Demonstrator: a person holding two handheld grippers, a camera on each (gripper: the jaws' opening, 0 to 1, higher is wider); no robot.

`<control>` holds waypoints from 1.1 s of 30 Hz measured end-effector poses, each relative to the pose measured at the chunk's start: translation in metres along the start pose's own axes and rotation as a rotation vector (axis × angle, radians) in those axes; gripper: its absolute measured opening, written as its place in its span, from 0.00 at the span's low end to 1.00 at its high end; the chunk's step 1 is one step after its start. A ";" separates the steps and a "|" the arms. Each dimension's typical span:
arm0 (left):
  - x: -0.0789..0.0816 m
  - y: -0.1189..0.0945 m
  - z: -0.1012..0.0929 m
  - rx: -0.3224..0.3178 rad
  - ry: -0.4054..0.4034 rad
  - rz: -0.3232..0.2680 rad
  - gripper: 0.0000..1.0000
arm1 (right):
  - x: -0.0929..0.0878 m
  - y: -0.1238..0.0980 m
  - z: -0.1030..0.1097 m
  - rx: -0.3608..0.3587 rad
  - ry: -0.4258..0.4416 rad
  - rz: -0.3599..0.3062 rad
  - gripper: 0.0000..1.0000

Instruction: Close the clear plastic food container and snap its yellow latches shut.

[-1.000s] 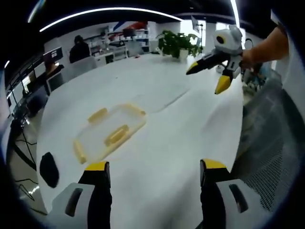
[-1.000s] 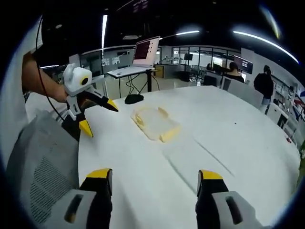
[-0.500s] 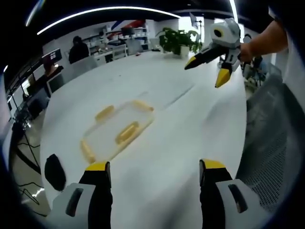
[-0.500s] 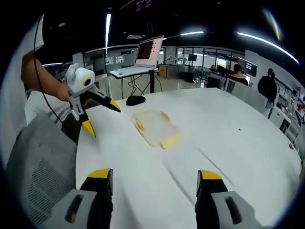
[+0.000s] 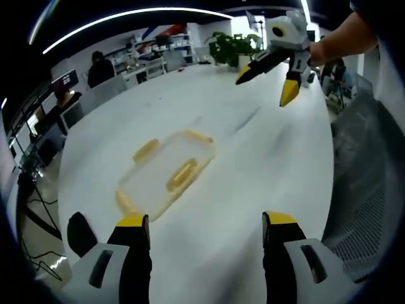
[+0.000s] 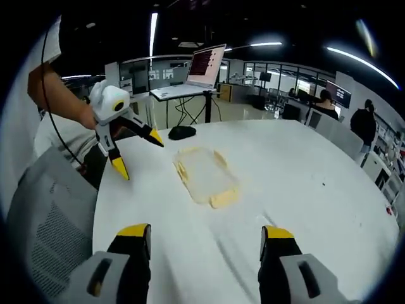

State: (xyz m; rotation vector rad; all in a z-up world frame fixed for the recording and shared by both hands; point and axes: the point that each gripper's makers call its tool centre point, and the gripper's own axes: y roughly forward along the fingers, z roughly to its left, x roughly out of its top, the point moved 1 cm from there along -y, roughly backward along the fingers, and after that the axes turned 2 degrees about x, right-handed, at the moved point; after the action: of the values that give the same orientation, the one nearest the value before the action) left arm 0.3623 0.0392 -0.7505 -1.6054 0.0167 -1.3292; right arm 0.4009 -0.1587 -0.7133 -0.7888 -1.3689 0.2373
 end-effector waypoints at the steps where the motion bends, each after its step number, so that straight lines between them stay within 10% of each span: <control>1: 0.000 0.000 0.002 0.002 0.000 0.000 0.71 | 0.000 0.000 0.000 0.001 -0.001 0.001 0.69; 33: -0.002 0.016 0.033 -0.037 0.078 0.054 0.66 | 0.022 0.033 -0.032 0.045 -0.049 0.048 0.66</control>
State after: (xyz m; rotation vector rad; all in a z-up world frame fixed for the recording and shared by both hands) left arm 0.3948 0.0548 -0.7589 -1.5725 0.1319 -1.3566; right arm 0.4449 -0.1338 -0.7162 -0.7835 -1.3873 0.3253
